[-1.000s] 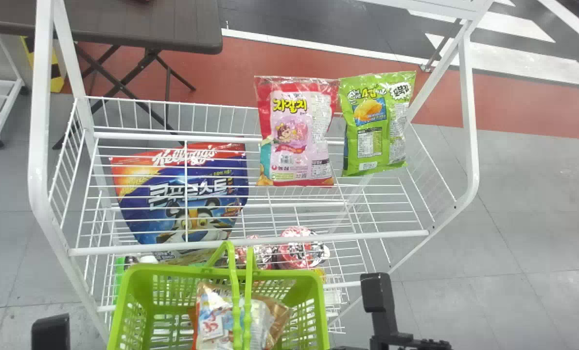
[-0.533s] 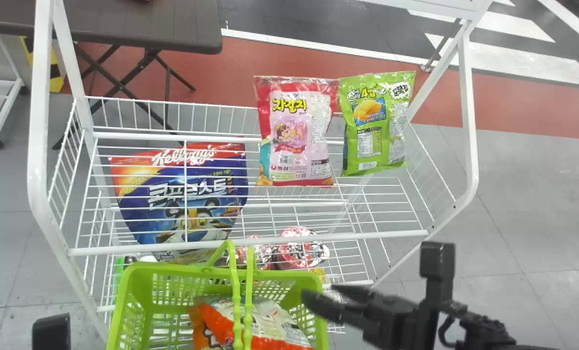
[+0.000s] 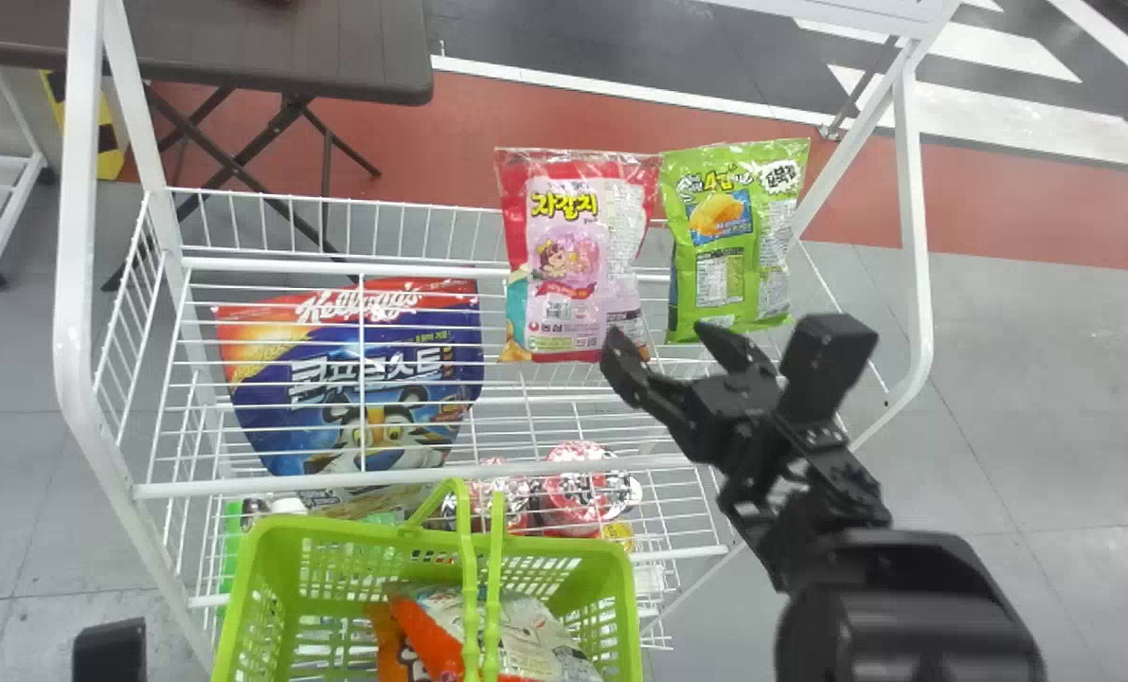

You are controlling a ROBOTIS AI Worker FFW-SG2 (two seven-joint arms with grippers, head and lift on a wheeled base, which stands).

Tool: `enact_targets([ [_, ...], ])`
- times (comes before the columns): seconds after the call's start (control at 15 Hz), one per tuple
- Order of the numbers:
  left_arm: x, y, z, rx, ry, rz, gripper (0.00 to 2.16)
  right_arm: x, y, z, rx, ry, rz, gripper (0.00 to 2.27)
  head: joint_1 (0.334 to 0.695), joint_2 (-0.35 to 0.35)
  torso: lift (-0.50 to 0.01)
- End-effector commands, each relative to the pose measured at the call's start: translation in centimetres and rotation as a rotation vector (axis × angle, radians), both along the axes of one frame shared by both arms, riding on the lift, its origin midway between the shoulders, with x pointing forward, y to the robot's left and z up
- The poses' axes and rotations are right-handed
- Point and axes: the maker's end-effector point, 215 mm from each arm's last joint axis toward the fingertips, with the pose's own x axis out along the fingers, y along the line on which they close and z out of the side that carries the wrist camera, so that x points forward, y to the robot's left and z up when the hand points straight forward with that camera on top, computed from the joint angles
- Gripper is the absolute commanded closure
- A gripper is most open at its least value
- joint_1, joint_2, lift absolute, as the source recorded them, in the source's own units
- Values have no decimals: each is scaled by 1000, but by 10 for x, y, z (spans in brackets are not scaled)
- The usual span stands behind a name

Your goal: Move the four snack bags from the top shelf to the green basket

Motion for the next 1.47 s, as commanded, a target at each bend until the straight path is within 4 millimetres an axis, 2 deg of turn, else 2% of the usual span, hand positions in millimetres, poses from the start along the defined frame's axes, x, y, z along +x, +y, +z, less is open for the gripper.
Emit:
enact_targets([
  [0.0,-1,0,-2,2,3,-8,1366,36,14,8,-56,-33,7,90,695,-350,0],
  [0.13,-1,1,-3,2,4,-10,1362,61,16,-1,-76,3,0,90,695,-350,0],
  [0.27,2,3,-4,-1,7,-9,1362,79,13,-23,-65,93,-7,90,695,-350,0],
  [0.33,3,5,-4,0,4,-6,1362,82,11,-32,-62,121,-5,167,695,-350,0],
  [0.4,4,6,-5,-1,7,-3,1362,81,15,-42,-51,151,30,731,695,-350,0],
  [0.47,6,7,-5,-1,5,-2,1362,76,19,-50,-42,178,47,1838,695,-350,0],
  [0.53,7,7,-5,-1,4,-1,1362,72,23,-53,-25,185,68,2111,695,-350,0],
  [0.8,8,7,-5,6,4,-3,1362,70,26,-44,-30,164,87,2189,695,-350,0],
  [1.07,5,7,-6,10,18,-12,1362,53,22,-32,-20,145,102,2189,695,-350,0],
  [1.27,6,7,-5,10,16,-12,1366,19,13,-10,-15,113,103,2189,695,-350,0],
  [1.4,5,6,-4,7,14,-13,1366,-17,-1,15,15,92,97,2189,695,-350,0],
])
